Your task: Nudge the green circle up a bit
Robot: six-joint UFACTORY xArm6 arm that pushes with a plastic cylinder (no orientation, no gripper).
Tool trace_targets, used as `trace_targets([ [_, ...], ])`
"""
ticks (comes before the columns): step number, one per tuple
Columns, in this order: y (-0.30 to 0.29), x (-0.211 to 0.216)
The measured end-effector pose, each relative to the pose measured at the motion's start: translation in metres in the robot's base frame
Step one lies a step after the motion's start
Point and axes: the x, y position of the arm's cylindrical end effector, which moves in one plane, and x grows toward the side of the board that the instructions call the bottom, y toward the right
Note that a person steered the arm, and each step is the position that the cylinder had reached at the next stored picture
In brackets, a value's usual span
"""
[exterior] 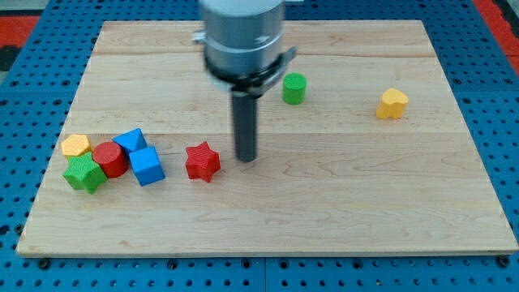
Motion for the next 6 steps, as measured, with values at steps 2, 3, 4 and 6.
trace_targets([
  [2,-0.069,0.009],
  [3,-0.104,0.023],
  [4,-0.035,-0.006],
  [6,0.171,-0.146],
])
